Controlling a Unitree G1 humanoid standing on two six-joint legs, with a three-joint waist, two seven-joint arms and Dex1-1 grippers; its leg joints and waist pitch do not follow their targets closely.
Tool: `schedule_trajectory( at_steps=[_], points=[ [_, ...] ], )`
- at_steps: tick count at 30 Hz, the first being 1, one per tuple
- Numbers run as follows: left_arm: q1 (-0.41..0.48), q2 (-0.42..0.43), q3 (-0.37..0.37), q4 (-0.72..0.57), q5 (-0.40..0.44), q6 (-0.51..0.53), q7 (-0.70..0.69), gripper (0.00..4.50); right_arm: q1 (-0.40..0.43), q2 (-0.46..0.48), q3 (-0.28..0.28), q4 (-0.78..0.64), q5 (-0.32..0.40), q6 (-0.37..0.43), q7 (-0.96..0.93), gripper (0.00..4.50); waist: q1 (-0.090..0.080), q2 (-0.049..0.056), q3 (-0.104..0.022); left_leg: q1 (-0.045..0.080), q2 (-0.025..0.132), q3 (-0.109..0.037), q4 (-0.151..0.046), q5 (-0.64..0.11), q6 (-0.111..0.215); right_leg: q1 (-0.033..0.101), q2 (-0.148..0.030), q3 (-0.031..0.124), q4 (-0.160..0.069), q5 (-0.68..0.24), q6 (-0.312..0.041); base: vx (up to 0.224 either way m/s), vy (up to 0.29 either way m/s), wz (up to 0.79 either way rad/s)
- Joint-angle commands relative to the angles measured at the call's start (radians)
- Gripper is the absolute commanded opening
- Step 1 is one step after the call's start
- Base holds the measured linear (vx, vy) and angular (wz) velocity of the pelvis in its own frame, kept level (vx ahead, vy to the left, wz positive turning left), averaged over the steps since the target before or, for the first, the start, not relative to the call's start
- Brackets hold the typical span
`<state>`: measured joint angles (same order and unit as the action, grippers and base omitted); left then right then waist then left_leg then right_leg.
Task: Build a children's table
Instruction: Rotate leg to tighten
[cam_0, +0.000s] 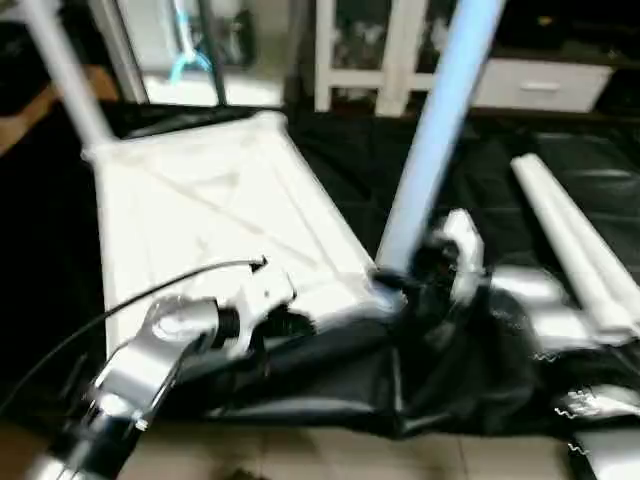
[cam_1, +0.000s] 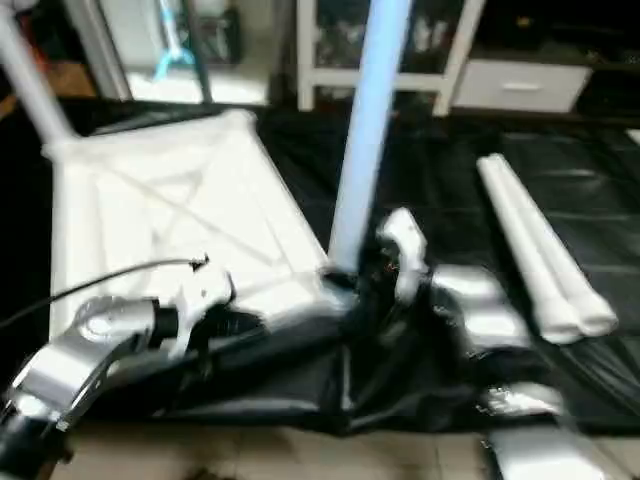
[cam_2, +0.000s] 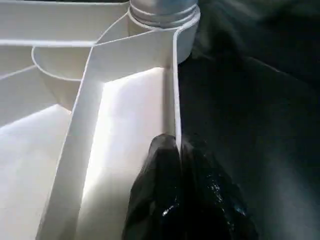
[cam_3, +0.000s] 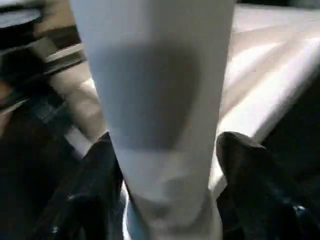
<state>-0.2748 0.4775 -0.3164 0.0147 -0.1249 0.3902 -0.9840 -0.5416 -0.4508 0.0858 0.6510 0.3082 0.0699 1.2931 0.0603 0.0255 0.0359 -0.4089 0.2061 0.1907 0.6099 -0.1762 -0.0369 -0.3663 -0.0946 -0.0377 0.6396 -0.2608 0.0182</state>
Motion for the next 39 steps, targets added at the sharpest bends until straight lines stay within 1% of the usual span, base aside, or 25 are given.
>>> schedule_trajectory(
  at_steps=[1,4,5,8,13,14,15,17,18,21,24,25,26,27,28,29,30,31,32,33,34,35,36,37,39],
  points=[
    [-0.001,-0.003,-0.016,-0.004,-0.021,-0.023,-0.026,0.00,0.000,-0.036,-0.032,-0.021,0.013,0.026,0.036,3.19,-0.010,-0.001,-0.059,0.037,0.026,-0.005,-0.066,-0.096,0.078,0.025,-0.025,0.019,-0.059,0.170,-0.285,0.000,0.000,0.00],
    [-0.012,-0.013,-0.011,0.021,-0.011,-0.038,-0.004,0.00,0.004,-0.038,-0.032,-0.019,0.013,0.041,0.051,3.19,-0.011,-0.005,-0.057,0.038,0.024,-0.003,-0.067,-0.130,0.062,0.025,-0.029,0.023,-0.065,0.115,-0.281,0.000,0.000,0.00],
    [-0.012,-0.013,-0.010,0.021,-0.011,-0.038,-0.004,0.00,0.004,-0.038,-0.032,-0.019,0.013,0.041,0.051,3.05,-0.012,-0.006,-0.057,0.038,0.024,-0.003,-0.067,-0.132,0.060,0.025,-0.031,0.024,-0.066,0.101,-0.278,0.000,0.000,0.00],
    [-0.019,-0.018,-0.008,0.025,-0.008,-0.039,-0.004,0.00,0.003,-0.027,-0.033,-0.014,0.014,0.045,0.043,3.05,-0.010,-0.006,-0.059,0.040,0.025,-0.002,-0.064,-0.109,0.063,0.023,-0.030,0.025,-0.064,0.116,-0.281,0.000,0.000,0.00],
    [-0.018,-0.018,-0.008,0.005,-0.013,-0.029,-0.013,0.00,0.026,-0.006,-0.010,-0.054,0.044,0.096,0.067,2.47,-0.006,-0.005,-0.061,0.039,0.025,-0.003,-0.062,-0.085,0.077,0.023,-0.029,0.024,-0.060,0.149,-0.284,0.000,0.000,0.00],
    [-0.015,-0.018,-0.009,0.000,-0.015,-0.027,-0.015,0.00,0.033,0.003,-0.005,-0.061,0.052,0.108,0.078,2.47,-0.005,-0.005,-0.062,0.040,0.025,-0.003,-0.062,-0.084,0.078,0.023,-0.029,0.023,-0.060,0.151,-0.284,0.000,0.000,0.00],
    [-0.015,-0.018,-0.009,0.000,-0.015,-0.027,-0.015,0.00,0.033,0.003,-0.005,-0.061,0.052,0.108,0.078,2.31,-0.005,-0.005,-0.061,0.039,0.025,-0.003,-0.063,-0.083,0.078,0.023,-0.028,0.023,-0.060,0.152,-0.285,0.000,0.000,0.00],
    [-0.013,-0.018,-0.010,-0.003,-0.016,-0.027,-0.015,0.00,0.037,0.011,-0.003,-0.061,0.048,0.102,0.075,2.24,-0.005,-0.005,-0.061,0.039,0.024,-0.003,-0.063,-0.089,0.073,0.022,-0.028,0.022,-0.060,0.141,-0.284,0.000,0.000,0.00],
    [-0.011,-0.019,-0.011,-0.005,-0.016,-0.028,-0.015,0.00,0.041,0.029,-0.006,-0.055,0.038,0.089,0.063,2.11,-0.006,-0.005,-0.060,0.039,0.025,-0.003,-0.064,-0.095,0.070,0.022,-0.029,0.023,-0.061,0.133,-0.283,0.000,0.000,0.00],
    [-0.012,-0.023,-0.010,-0.006,-0.014,-0.024,-0.006,0.00,0.037,0.047,-0.015,-0.034,0.022,0.066,0.021,2.05,-0.009,-0.005,-0.058,0.038,0.024,-0.004,-0.067,-0.112,0.058,0.023,-0.030,0.023,-0.063,0.104,-0.279,0.000,0.000,0.00],
    [-0.022,-0.034,-0.006,0.006,-0.001,-0.013,0.023,0.00,0.019,0.070,-0.031,0.023,-0.014,0.024,-0.085,2.01,-0.016,-0.003,-0.056,0.039,0.024,-0.003,-0.070,-0.135,0.041,0.019,-0.030,0.025,-0.067,0.073,-0.277,0.000,0.000,0.00],
    [-0.041,-0.051,-0.004,0.029,0.018,-0.004,0.059,0.00,-0.001,0.092,-0.047,0.075,-0.042,0.003,-0.193,2.01,-0.019,-0.001,-0.057,0.040,0.025,-0.004,-0.070,-0.138,0.032,0.020,-0.032,0.025,-0.066,0.069,-0.274,0.000,0.000,0.00],
    [-0.050,-0.060,-0.003,0.040,0.026,0.003,0.076,0.00,-0.009,0.104,-0.055,0.097,-0.051,-0.004,-0.242,2.00,-0.023,-0.002,-0.056,0.041,0.023,-0.003,-0.070,-0.142,0.027,0.017,-0.031,0.026,-0.066,0.065,-0.278,0.000,0.000,0.00],
    [-0.085,-0.100,0.003,0.083,0.056,0.038,0.155,0.00,-0.030,0.138,-0.080,0.145,-0.058,0.004,-0.368,1.98,-0.031,0.002,-0.055,0.041,0.022,-0.004,-0.073,-0.149,0.009,0.018,-0.030,0.026,-0.067,0.048,-0.279,0.000,0.000,0.00],
    [-0.109,-0.127,0.008,0.112,0.077,0.064,0.208,0.00,-0.041,0.159,-0.094,0.170,-0.057,0.015,-0.448,1.97,-0.035,0.002,-0.055,0.042,0.022,-0.004,-0.074,-0.154,-0.001,0.017,-0.030,0.027,-0.068,0.039,-0.279,0.000,0.000,0.00],
    [-0.145,-0.184,0.035,0.163,0.096,0.107,0.314,0.00,-0.057,0.190,-0.109,0.206,-0.063,0.024,-0.569,1.96,-0.036,0.003,-0.057,0.042,0.021,-0.006,-0.074,-0.162,-0.010,0.021,-0.032,0.027,-0.070,0.024,-0.275,0.000,0.000,0.00],
    [-0.145,-0.184,0.035,0.163,0.096,0.107,0.314,0.00,-0.057,0.190,-0.109,0.206,-0.063,0.024,-0.569,1.96,-0.037,0.002,-0.055,0.044,0.020,-0.004,-0.074,-0.173,-0.018,0.018,-0.031,0.028,-0.072,0.016,-0.270,0.000,0.000,0.00],
    [-0.145,-0.184,0.035,0.163,0.096,0.107,0.314,0.00,-0.057,0.190,-0.109,0.206,-0.063,0.024,-0.569,1.96,-0.037,0.000,-0.057,0.043,0.021,-0.005,-0.074,-0.176,-0.017,0.021,-0.032,0.028,-0.073,0.015,-0.268,0.000,0.000,0.00],
    [-0.177,-0.237,0.060,0.210,0.105,0.138,0.401,0.00,-0.072,0.219,-0.124,0.239,-0.070,0.023,-0.681,1.96,-0.035,0.002,-0.060,0.038,0.019,-0.006,-0.071,-0.159,-0.008,0.026,-0.032,0.028,-0.071,0.048,-0.261,0.000,0.000,0.00],
    [-0.211,-0.295,0.066,0.254,0.107,0.146,0.458,0.00,-0.089,0.270,-0.155,0.282,-0.059,-0.003,-0.818,1.96,-0.041,0.007,-0.056,0.043,0.019,-0.002,-0.073,-0.157,-0.010,0.013,-0.029,0.031,-0.072,0.061,-0.264,0.000,0.000,0.00],
    [-0.238,-0.344,0.054,0.284,0.113,0.146,0.488,0.00,-0.104,0.327,-0.175,0.323,-0.054,-0.031,-0.915,1.95,-0.041,0.007,-0.061,0.045,0.019,-0.004,-0.071,-0.156,-0.022,0.016,-0.031,0.031,-0.072,0.065,-0.267,0.000,0.000,0.00],
    [-0.252,-0.368,0.036,0.296,0.118,0.136,0.489,0.00,-0.113,0.366,-0.183,0.347,-0.049,-0.055,-0.961,1.95,-0.039,0.004,-0.061,0.042,0.018,-0.006,-0.072,-0.151,-0.022,0.020,-0.032,0.030,-0.072,0.070,-0.265,0.000,0.000,0.00],
    [-0.252,-0.368,0.036,0.296,0.118,0.136,0.489,0.00,-0.113,0.366,-0.183,0.347,-0.049,-0.055,-0.961,1.95,-0.038,0.004,-0.062,0.039,0.018,-0.006,-0.072,-0.147,-0.016,0.021,-0.033,0.030,-0.072,0.076,-0.264,0.000,0.000,0.00],
    [-0.257,-0.377,0.015,0.298,0.128,0.122,0.482,0.00,-0.119,0.397,-0.176,0.359,-0.050,-0.062,-0.958,1.95,-0.037,0.004,-0.065,0.036,0.017,-0.006,-0.069,-0.132,0.002,0.025,-0.031,0.029,-0.068,0.122,-0.258,0.000,0.000,0.00],
    [-0.237,-0.350,-0.009,0.276,0.134,0.075,0.432,0.00,-0.119,0.414,-0.120,0.341,-0.075,-0.067,-0.793,1.95,-0.037,0.002,-0.064,0.032,0.015,-0.006,-0.067,-0.130,0.028,0.028,-0.029,0.028,-0.069,0.145,-0.254,0.000,0.000,0.00]
  ],
)
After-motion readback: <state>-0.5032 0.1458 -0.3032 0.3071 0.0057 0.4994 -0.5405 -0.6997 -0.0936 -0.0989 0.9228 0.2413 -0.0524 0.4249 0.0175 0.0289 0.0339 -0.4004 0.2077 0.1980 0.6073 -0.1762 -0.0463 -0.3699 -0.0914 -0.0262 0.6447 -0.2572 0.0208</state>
